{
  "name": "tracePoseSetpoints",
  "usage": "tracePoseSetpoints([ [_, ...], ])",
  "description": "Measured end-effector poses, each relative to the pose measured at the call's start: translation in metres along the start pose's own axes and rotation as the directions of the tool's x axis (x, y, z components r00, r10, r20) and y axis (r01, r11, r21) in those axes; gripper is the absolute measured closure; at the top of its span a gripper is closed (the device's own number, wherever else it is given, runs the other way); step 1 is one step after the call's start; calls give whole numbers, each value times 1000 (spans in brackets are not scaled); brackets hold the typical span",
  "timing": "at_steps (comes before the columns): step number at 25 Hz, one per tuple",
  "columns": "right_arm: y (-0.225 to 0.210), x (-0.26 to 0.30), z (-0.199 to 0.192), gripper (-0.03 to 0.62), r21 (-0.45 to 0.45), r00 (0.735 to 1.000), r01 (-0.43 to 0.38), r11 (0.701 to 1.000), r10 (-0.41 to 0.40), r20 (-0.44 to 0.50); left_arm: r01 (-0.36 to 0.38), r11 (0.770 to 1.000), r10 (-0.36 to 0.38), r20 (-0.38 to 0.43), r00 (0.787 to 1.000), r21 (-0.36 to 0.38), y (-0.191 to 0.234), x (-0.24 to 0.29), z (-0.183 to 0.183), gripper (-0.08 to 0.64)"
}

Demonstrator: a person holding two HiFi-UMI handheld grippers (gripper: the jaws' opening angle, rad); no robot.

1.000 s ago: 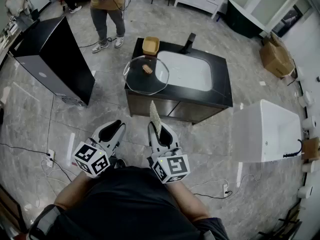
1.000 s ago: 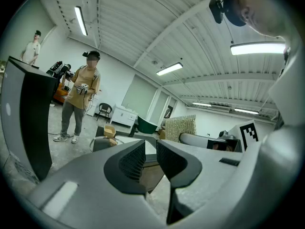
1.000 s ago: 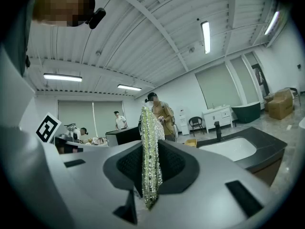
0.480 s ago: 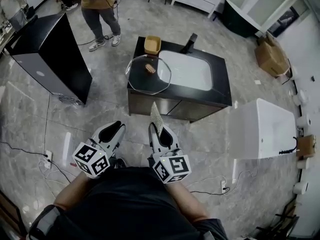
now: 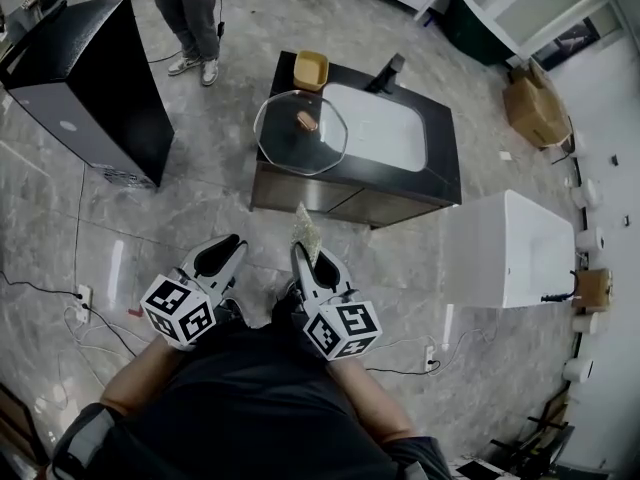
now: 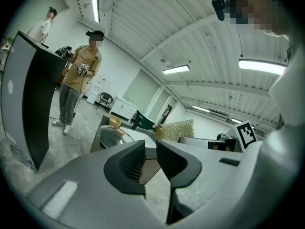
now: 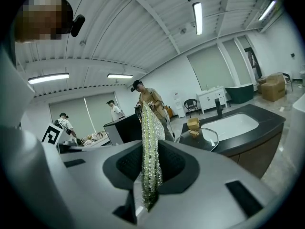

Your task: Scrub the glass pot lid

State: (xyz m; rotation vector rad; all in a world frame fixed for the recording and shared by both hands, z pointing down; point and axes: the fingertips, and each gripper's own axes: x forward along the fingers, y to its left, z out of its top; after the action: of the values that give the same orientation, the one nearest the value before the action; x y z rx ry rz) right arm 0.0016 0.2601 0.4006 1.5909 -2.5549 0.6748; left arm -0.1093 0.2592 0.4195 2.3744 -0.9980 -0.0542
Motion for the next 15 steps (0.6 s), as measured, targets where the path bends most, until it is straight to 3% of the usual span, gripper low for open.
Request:
tracePoseSetpoints([
  [4, -17, 20, -2, 526, 39, 999, -24, 999, 25, -23, -28, 1000, 28, -30, 999, 5, 11, 16, -1, 486],
  [9, -55, 66, 4, 526, 97, 996, -52, 994, 58, -65, -124, 991, 126, -46, 991, 43, 36, 45, 15, 486],
  [15, -89, 129, 44, 526, 98, 976, -188, 977, 197, -88, -239, 969, 241, -30, 970, 65, 57, 101, 49, 486],
])
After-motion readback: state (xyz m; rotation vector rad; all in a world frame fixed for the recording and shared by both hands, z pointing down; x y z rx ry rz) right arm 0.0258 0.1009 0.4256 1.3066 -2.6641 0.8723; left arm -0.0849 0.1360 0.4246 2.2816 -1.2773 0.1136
